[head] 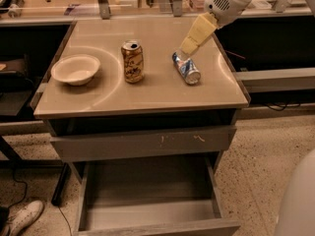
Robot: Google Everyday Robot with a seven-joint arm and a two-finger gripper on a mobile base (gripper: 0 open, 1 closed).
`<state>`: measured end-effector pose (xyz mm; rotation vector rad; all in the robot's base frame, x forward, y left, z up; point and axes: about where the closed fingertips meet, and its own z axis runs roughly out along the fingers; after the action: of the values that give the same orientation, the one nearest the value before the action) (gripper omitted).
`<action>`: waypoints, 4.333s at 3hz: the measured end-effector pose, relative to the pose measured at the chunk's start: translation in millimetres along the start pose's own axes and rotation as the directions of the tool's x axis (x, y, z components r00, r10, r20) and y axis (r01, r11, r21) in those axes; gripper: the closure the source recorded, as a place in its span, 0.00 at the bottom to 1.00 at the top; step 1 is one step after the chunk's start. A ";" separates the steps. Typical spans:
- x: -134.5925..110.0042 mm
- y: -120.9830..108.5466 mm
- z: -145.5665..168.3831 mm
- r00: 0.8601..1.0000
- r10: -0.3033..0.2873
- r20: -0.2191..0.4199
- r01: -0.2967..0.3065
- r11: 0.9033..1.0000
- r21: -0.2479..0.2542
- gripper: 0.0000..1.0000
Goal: Place redbull can into middle drawer
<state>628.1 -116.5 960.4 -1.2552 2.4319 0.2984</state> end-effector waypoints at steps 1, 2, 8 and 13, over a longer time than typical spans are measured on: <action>-5.5 -0.6 20.8 1.000 0.025 0.010 -0.025 0.999 -0.019 0.00; -13.6 -14.9 52.3 0.996 0.088 -0.011 -0.088 0.996 -0.015 0.00; 19.3 -77.5 153.2 0.937 0.294 -0.187 -0.289 0.956 0.053 0.00; 17.6 -77.7 150.2 0.937 0.294 -0.190 -0.290 0.956 0.051 1.00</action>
Offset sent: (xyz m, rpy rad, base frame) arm 0.0588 0.0263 -0.0687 0.0062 0.0961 -0.1545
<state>718.3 -120.6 816.3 -0.9484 2.7868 0.2364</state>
